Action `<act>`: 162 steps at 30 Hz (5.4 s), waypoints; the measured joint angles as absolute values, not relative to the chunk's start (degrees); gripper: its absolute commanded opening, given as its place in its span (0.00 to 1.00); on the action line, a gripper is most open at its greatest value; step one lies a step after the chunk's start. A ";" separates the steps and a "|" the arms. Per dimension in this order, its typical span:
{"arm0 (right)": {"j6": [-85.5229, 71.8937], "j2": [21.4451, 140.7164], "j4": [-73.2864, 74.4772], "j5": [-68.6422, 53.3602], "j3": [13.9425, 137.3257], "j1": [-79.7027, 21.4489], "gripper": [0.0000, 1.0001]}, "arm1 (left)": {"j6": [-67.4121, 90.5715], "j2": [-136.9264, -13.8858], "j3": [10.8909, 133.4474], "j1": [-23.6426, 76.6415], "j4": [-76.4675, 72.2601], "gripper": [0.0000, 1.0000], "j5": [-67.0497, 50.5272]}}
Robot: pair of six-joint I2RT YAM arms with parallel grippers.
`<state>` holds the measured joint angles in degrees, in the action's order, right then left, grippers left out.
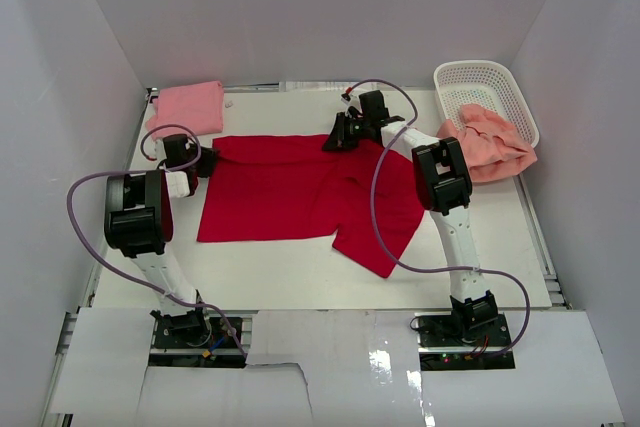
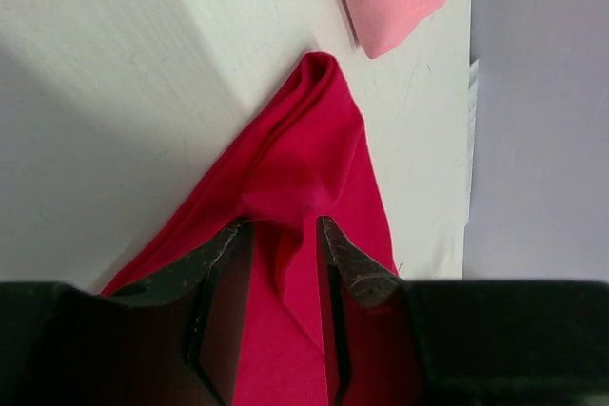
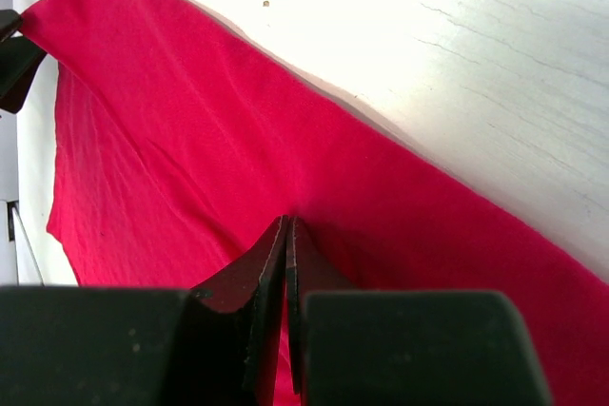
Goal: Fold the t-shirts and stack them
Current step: Fold the flattened tshirt in 1/3 of the way
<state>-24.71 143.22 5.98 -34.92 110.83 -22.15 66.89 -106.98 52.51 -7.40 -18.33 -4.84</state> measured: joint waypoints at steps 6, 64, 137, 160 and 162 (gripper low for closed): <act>-24.60 143.20 5.98 -34.92 110.78 -22.13 0.09 | 67.68 -106.26 51.35 -7.44 -17.98 0.41 -3.60; -23.90 142.43 6.94 -35.11 110.02 -21.37 0.09 | 43.59 -107.09 62.24 -4.71 -3.81 0.00 -0.21; -23.59 142.17 8.40 -35.59 110.02 -20.23 0.09 | 63.11 -89.14 48.27 -9.02 -4.97 0.81 -9.13; -23.59 142.15 8.58 -35.81 110.02 -20.21 0.09 | 71.24 -98.98 44.42 -0.75 -14.31 0.82 -8.58; -23.59 142.15 8.58 -35.83 110.02 -20.16 0.09 | 71.20 -99.59 45.12 -0.78 -14.90 0.82 -7.86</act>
